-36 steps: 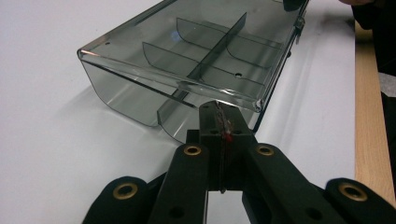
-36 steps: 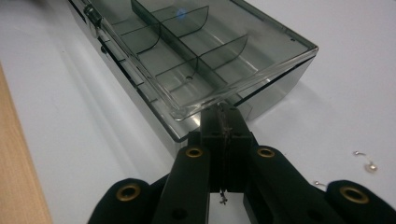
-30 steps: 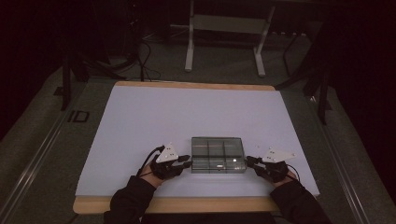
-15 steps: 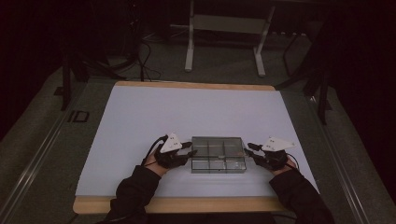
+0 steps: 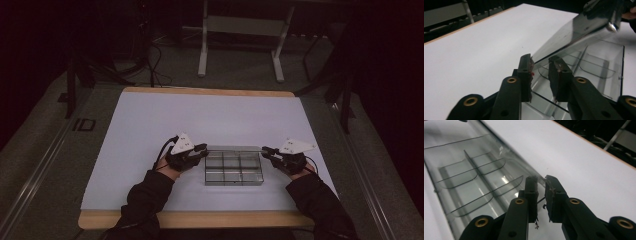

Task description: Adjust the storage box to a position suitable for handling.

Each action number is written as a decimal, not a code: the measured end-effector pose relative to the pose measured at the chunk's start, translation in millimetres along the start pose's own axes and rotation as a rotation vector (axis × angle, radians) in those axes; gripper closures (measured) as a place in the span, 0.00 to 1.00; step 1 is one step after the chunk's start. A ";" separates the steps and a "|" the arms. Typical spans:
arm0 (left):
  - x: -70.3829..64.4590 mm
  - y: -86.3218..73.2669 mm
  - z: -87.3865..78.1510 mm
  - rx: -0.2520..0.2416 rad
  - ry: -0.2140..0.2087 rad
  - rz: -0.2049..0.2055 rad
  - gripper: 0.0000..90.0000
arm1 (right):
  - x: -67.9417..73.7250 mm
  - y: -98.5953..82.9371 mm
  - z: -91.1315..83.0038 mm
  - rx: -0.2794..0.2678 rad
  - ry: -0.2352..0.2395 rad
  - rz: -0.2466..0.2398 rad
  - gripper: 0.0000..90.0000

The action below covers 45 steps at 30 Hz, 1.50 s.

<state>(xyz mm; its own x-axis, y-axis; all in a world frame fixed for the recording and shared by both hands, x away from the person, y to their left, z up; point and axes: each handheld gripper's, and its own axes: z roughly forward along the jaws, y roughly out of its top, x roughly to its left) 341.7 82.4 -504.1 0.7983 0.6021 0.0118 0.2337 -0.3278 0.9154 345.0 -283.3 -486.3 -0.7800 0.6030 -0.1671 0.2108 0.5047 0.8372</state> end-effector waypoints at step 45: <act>36.4 -4.6 49.8 -0.003 0.044 -0.223 0.78 | -35.1 14.3 56.0 0.057 -0.034 0.154 0.75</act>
<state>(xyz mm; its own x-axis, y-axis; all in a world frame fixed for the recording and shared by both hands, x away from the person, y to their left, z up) 397.3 69.6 -527.9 0.7021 0.6905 -0.1739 0.4002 -0.1805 0.8985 408.3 -262.7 -497.5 -0.7154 0.6963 -0.0573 0.3603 0.4379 0.8237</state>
